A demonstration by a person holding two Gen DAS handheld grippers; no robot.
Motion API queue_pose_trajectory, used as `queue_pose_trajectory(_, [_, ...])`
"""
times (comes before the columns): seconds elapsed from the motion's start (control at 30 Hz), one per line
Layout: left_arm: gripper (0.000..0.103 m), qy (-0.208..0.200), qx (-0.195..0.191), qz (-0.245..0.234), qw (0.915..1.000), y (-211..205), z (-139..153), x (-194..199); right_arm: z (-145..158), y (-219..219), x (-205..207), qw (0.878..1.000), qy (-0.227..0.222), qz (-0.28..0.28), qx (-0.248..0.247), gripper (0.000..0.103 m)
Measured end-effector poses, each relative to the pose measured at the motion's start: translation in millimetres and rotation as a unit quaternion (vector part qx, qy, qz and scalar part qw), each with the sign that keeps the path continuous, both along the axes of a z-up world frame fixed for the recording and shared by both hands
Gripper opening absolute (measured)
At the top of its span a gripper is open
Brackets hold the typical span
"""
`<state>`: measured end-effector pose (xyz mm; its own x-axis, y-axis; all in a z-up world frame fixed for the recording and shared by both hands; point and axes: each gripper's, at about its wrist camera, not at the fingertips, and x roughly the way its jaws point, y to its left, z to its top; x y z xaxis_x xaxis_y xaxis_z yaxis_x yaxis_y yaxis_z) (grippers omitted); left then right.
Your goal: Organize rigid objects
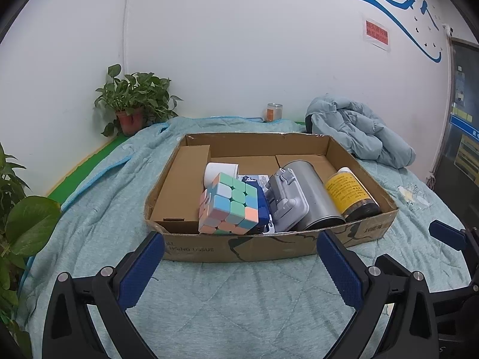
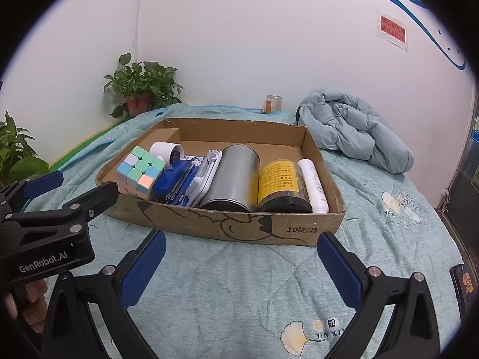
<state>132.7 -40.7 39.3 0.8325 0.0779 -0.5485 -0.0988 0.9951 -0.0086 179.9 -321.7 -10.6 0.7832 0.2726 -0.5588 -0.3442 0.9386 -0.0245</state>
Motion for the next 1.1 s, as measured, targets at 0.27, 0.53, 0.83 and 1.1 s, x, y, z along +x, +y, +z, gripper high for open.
queue_pose_trajectory(0.27, [0.102,0.008,-0.007,-0.007,0.9999,-0.3,-8.4,8.2,-3.2,0.0,4.2,1.0,0.004,0.001,-0.007,0.101])
queue_pose_trajectory(0.53, [0.102,0.014,-0.003,-0.003,0.9999,5.0,-11.7,12.3,-6.5,-0.3,9.8,1.0,0.008,0.001,-0.006,0.101])
queue_pose_trajectory(0.83, [0.102,0.019,-0.002,0.0,0.9998,11.8,-17.2,19.7,-10.5,-0.7,14.3,1.0,0.011,0.0,-0.011,0.101])
queue_pose_trajectory(1.1, [0.102,0.025,-0.008,-0.005,0.9996,18.1,-24.5,31.7,-16.0,-1.9,24.5,1.0,0.019,0.0,-0.012,0.101])
